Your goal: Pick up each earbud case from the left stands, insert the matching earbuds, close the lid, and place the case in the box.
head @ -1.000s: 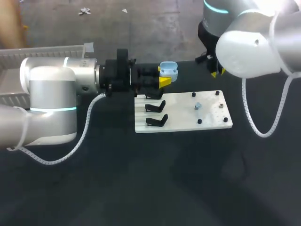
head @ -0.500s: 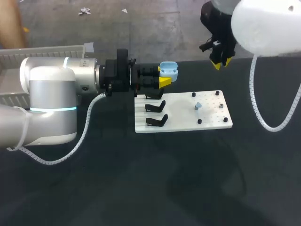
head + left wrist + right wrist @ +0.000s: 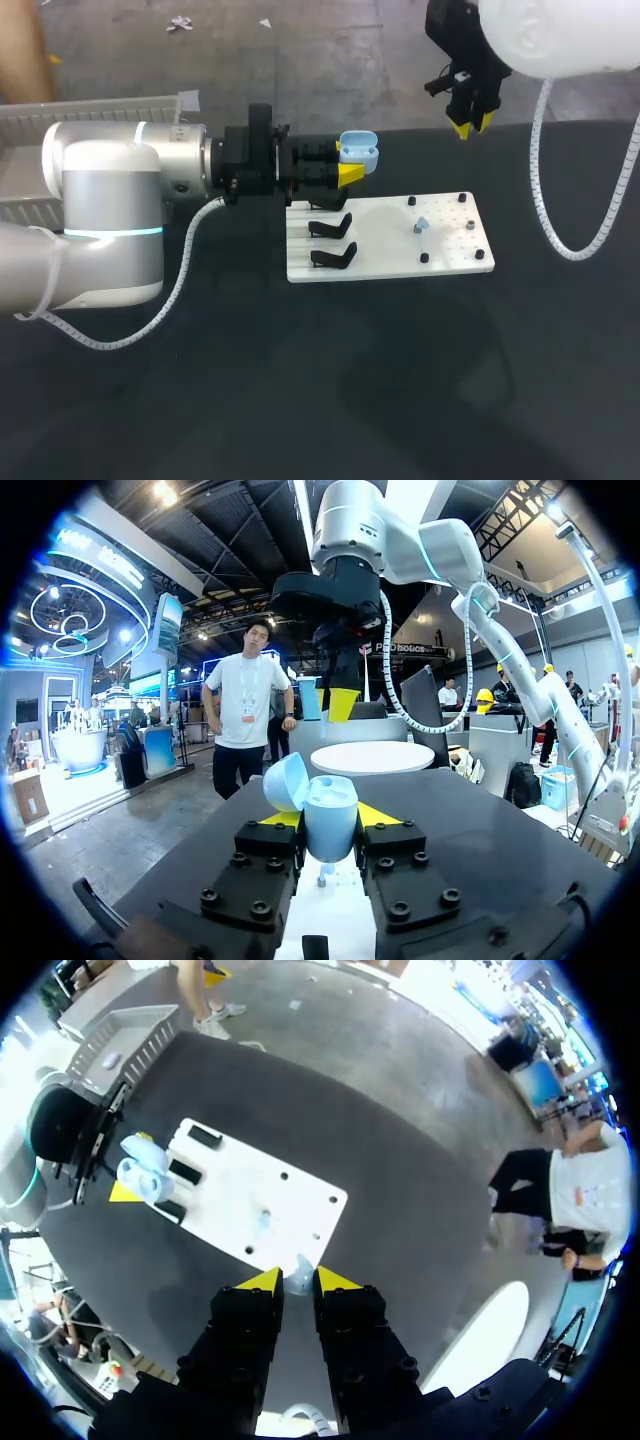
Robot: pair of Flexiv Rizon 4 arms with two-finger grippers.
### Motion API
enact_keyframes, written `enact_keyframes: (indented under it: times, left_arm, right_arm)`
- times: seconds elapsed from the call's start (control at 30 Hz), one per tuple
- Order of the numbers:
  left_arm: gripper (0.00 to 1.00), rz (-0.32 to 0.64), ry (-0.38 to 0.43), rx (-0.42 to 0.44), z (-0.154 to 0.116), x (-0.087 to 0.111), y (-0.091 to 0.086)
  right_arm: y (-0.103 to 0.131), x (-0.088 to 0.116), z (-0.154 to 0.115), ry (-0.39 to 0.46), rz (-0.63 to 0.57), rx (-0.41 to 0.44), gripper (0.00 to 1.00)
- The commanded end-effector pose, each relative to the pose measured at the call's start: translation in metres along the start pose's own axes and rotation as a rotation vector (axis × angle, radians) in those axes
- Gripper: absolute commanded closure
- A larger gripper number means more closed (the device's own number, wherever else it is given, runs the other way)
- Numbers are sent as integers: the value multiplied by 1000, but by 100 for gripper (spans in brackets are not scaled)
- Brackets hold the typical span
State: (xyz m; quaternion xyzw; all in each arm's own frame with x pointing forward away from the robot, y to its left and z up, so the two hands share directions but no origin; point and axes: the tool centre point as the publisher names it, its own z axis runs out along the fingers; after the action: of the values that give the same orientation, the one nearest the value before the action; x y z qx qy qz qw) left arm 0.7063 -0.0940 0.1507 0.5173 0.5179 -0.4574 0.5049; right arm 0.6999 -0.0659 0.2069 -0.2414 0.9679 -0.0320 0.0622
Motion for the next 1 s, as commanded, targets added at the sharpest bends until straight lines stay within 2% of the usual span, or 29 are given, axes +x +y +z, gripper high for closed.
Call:
enact_keyframes:
  times: [0.03, 0.07, 0.1, 0.17, 0.2, 0.23, 0.27, 0.3, 0.37, 0.5, 0.6, 0.63, 0.8, 1.0]
  left_arm:
    - [100, 5, -5, -8, 0, 1, -2]
    - [100, 5, -5, -8, 0, 1, -2]
    - [100, 5, -5, -8, 0, 1, -2]
    - [100, 5, -5, -8, 0, 1, -2]
    - [100, 5, -5, -8, 0, 1, -2]
    - [100, 5, -5, -8, 0, 1, -2]
    - [100, 5, -5, -8, 0, 1, -2]
    - [100, 5, -5, -8, 0, 1, -2]
    - [100, 5, -5, -8, 0, 1, -2]
    - [100, 5, -5, -8, 0, 1, -2]
    - [100, 5, -5, -8, 0, 1, -2]
    - [100, 5, -5, -8, 0, 1, -2]
    - [100, 5, -5, -8, 0, 1, -2]
    - [100, 5, -5, -8, 0, 1, -2]
  right_arm:
    - [3, 0, -3, 11, 39, -11, 100]
    - [4, -1, -1, 67, 110, 50, 100]
    - [11, 0, -2, 19, 156, 24, 100]
    - [18, 1, -3, 55, 319, 86, 100]
    - [22, 2, -6, 60, 413, 87, 100]
    - [24, 3, -7, 82, 485, 139, 100]
    - [30, 4, -12, 43, 513, 123, 100]
    - [32, 4, -15, 54, 592, 140, 100]
    - [38, 4, -21, 24, 699, 139, 100]
    - [49, 6, -24, 2, 893, 117, 100]
    - [59, 6, -22, -2, 990, 106, 100]
    - [61, 4, -20, -7, 1004, 78, 100]
    - [66, 1, -18, -38, 1110, 53, 100]
    - [69, -6, -18, -93, 1088, -4, 100]
